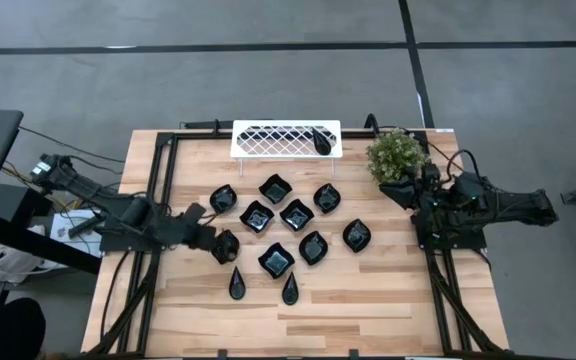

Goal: Pick & Place Mini shaped plates
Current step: Stack the drop-shaped plate on top of the other drop-shaped plates on the shelf

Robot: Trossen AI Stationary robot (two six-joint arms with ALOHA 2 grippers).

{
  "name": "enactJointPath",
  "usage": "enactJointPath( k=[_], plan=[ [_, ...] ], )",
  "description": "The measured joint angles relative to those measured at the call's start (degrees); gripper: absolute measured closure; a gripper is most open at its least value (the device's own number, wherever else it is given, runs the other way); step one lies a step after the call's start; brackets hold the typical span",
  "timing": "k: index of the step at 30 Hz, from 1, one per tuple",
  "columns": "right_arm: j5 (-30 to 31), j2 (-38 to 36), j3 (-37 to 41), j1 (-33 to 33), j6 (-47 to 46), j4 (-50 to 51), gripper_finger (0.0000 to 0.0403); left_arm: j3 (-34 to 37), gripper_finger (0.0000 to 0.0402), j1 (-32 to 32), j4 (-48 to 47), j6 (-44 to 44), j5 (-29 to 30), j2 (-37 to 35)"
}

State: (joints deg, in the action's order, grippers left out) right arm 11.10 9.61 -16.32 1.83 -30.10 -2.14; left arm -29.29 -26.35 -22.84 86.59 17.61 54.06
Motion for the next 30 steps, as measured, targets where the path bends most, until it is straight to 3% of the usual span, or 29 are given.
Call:
enactJointPath(
  k=[11,21,30],
  plan=[
    [-4.34,18.89,-0.8,0.04,0.29,-13.76,0.0353,-10.67,0.0398,12.93,5.39,-18.4,2.8,12.0],
    [-6.55,35.23,-14.09,0.04,11.27,-11.37,0.0353,-19.3,0.0398,17.49,6.89,-28.33,9.92,19.99],
    [-5.2,49.07,-28.99,-0.02,22.63,1.91,0.0353,-22.0,0.0398,17.9,11.02,-34.02,18.91,21.87]
  ],
)
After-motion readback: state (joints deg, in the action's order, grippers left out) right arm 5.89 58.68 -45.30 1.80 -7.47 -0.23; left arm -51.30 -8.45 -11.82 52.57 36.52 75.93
